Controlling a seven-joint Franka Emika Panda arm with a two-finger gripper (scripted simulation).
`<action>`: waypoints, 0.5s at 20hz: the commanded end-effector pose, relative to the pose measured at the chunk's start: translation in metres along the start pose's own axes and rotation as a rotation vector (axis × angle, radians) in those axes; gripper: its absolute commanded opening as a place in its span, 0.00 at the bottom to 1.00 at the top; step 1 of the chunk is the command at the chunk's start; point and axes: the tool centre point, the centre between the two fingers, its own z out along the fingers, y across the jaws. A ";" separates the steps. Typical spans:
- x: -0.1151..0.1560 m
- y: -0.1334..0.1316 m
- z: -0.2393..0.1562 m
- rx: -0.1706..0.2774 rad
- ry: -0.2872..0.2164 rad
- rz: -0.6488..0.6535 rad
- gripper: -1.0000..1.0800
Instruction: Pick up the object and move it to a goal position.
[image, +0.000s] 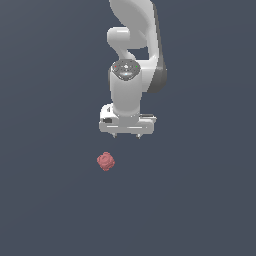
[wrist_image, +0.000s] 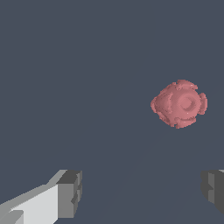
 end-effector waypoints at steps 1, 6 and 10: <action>0.000 0.000 0.000 0.000 0.000 0.000 0.96; 0.003 0.002 -0.008 -0.001 0.016 -0.009 0.96; 0.006 0.004 -0.015 -0.002 0.032 -0.018 0.96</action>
